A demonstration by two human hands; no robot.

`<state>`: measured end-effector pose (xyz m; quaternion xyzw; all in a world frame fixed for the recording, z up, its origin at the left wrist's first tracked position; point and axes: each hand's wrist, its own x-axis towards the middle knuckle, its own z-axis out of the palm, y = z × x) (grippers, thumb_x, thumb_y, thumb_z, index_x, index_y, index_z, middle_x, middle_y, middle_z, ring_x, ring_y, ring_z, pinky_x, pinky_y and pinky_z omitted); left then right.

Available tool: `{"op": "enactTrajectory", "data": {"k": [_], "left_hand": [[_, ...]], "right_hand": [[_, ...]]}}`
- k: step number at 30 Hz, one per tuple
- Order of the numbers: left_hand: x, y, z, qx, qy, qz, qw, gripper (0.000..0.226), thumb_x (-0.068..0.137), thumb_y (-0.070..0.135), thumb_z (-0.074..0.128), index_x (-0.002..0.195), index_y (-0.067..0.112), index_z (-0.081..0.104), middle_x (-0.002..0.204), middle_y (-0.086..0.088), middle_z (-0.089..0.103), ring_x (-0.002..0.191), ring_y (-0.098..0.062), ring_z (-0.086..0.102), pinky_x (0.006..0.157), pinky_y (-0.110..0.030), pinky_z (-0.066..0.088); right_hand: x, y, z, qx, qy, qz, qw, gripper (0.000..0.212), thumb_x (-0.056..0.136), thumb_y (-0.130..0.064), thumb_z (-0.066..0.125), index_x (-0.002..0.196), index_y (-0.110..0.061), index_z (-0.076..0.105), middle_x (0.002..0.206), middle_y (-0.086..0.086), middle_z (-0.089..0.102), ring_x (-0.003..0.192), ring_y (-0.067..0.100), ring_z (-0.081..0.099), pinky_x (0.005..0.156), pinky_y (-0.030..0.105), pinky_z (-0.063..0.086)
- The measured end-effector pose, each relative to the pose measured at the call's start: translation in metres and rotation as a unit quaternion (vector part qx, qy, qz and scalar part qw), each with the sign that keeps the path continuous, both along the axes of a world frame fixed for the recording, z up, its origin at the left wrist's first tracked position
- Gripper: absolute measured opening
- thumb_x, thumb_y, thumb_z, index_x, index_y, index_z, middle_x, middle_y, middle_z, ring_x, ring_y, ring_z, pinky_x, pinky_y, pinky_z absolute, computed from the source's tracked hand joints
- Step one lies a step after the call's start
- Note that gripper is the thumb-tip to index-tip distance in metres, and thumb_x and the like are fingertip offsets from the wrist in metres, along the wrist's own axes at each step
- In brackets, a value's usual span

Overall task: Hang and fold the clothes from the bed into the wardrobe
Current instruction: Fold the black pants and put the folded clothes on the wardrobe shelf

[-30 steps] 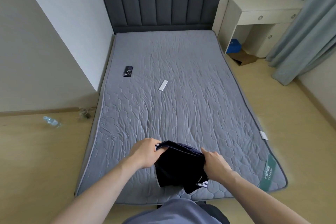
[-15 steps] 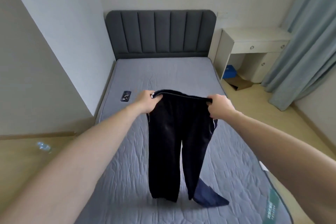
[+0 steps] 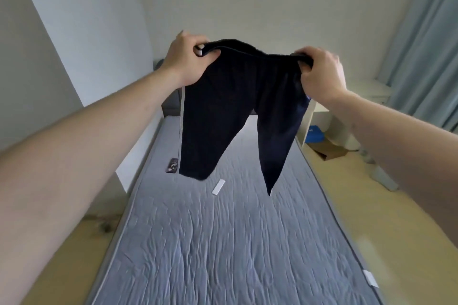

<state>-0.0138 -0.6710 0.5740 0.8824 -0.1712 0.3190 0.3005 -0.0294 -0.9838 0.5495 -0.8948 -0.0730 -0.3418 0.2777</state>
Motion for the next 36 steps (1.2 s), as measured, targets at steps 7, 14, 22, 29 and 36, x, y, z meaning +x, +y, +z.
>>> {"op": "enactTrajectory", "data": {"k": [7,14,22,29,36], "left_hand": [[-0.033,0.018,-0.123,0.021,0.146,-0.001,0.989,0.02,0.089,0.038,0.078,0.098,0.02,0.08,0.103,0.003,0.061,0.09,-0.011,0.059,0.083,-0.022,0.042],[-0.084,0.02,-0.37,-0.008,0.378,0.013,0.926,0.019,0.084,0.032,0.084,0.097,0.019,0.082,0.104,0.004,0.067,0.089,-0.01,0.062,0.077,-0.016,0.044],[-0.205,0.023,-0.637,0.005,0.574,0.003,0.819,0.013,0.087,0.041,0.08,0.095,0.031,0.081,0.101,0.012,0.062,0.088,-0.003,0.061,0.08,-0.019,0.047],[-0.312,0.014,-0.798,0.039,0.666,0.009,0.745,0.017,0.091,0.04,0.075,0.107,0.035,0.079,0.113,0.021,0.056,0.088,-0.001,0.056,0.081,-0.02,0.045],[-0.381,0.01,-0.883,0.057,0.693,0.03,0.718,0.047,0.087,-0.001,0.063,0.119,0.032,0.069,0.107,0.026,0.054,0.083,0.005,0.055,0.072,-0.003,0.036]], "right_hand": [[-0.027,0.0,-0.122,-0.11,0.1,0.031,0.988,0.028,0.099,-0.022,0.054,0.12,-0.032,0.07,0.116,-0.004,0.071,0.101,0.026,0.064,0.081,0.037,0.053],[-0.07,0.005,-0.354,-0.182,0.34,0.057,0.921,0.033,0.104,-0.024,0.053,0.134,-0.032,0.065,0.129,-0.008,0.066,0.107,0.023,0.066,0.08,0.035,0.052],[-0.179,0.009,-0.619,-0.195,0.557,0.107,0.8,0.037,0.107,-0.026,0.047,0.138,-0.037,0.062,0.131,-0.017,0.06,0.112,0.013,0.063,0.083,0.027,0.049],[-0.288,0.003,-0.77,-0.197,0.676,0.123,0.699,0.041,0.105,-0.022,0.044,0.14,-0.039,0.06,0.132,-0.015,0.057,0.115,0.015,0.062,0.087,0.029,0.047],[-0.349,0.008,-0.855,-0.209,0.732,0.126,0.636,0.047,0.107,-0.021,0.045,0.151,-0.037,0.047,0.148,-0.014,0.044,0.126,0.018,0.054,0.097,0.032,0.05]]}}
